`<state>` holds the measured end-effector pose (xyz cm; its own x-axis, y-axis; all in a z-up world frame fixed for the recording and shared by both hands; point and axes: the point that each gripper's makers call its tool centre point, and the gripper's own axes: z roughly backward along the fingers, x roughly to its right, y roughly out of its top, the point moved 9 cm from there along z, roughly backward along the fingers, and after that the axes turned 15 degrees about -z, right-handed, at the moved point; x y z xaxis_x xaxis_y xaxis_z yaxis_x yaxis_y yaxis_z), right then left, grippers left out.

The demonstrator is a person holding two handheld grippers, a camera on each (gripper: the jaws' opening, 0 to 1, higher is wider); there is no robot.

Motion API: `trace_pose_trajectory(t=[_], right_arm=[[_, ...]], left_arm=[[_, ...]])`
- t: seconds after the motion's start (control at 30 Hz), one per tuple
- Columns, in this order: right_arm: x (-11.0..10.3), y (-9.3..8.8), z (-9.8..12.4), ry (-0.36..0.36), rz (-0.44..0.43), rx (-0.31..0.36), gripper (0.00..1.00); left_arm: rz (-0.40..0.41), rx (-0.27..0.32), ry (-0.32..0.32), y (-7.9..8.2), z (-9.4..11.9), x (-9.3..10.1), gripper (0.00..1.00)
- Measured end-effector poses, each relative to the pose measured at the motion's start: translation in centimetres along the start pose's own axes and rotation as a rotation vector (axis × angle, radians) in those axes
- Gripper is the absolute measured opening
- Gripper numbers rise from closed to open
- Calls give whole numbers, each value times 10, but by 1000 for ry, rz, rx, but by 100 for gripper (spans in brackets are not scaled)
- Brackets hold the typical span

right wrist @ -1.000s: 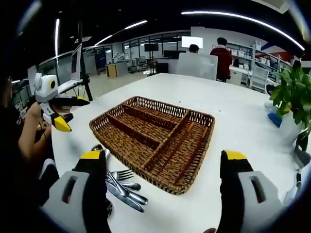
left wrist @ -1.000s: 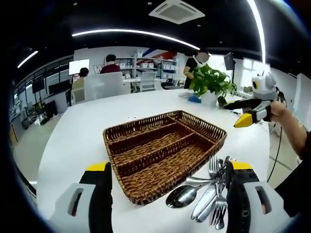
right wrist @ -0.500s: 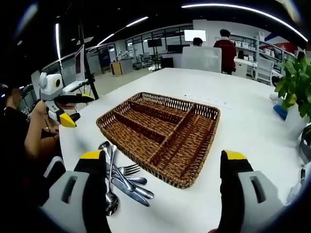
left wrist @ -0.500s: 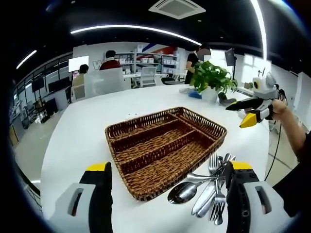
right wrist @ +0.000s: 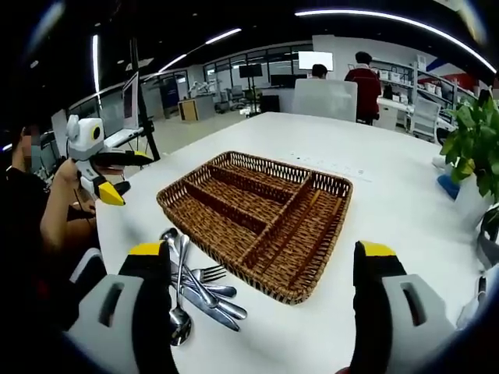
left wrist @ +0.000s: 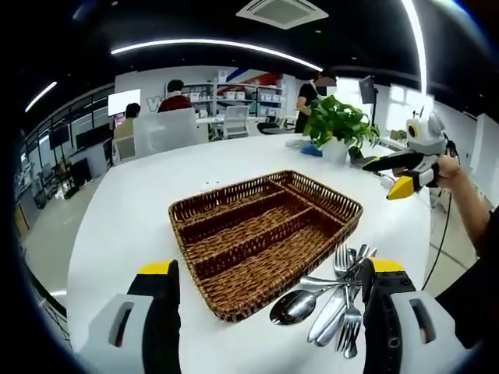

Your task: Arrange the knives, forks, and spoons in their matching storage slots by inserting each utensil handle-first until every utensil is classified and aligned in the correct compartment

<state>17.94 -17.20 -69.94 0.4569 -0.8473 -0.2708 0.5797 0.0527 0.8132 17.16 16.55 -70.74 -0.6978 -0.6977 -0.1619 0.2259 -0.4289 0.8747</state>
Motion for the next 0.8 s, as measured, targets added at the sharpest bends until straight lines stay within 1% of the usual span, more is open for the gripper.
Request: trace_pose_trajectory(t=[0.17, 0.27, 0.43, 0.53, 0.63, 0.7, 0.8], right_arm=[[-4, 0, 2, 11, 7, 6, 100], [-10, 0, 3, 26, 21, 5, 98], [-17, -3, 6, 38, 39, 9, 94], [-21, -8, 6, 48, 47, 1, 92], [-26, -16, 4, 56, 53, -1, 87], [-30, -24, 0, 71, 47, -14, 84], [-36, -37, -7, 97, 63, -30, 77]], left_arm=[[-6, 2, -8, 0, 0, 2, 99], [-5, 41, -43, 4, 0, 6, 99], [-21, 34, -49, 4, -1, 9, 99], [-20, 33, -48, 3, -1, 9, 99], [-25, 37, -44, 3, 0, 9, 99], [-27, 44, -42, 3, 1, 9, 99], [-30, 56, -40, 4, 1, 9, 99]])
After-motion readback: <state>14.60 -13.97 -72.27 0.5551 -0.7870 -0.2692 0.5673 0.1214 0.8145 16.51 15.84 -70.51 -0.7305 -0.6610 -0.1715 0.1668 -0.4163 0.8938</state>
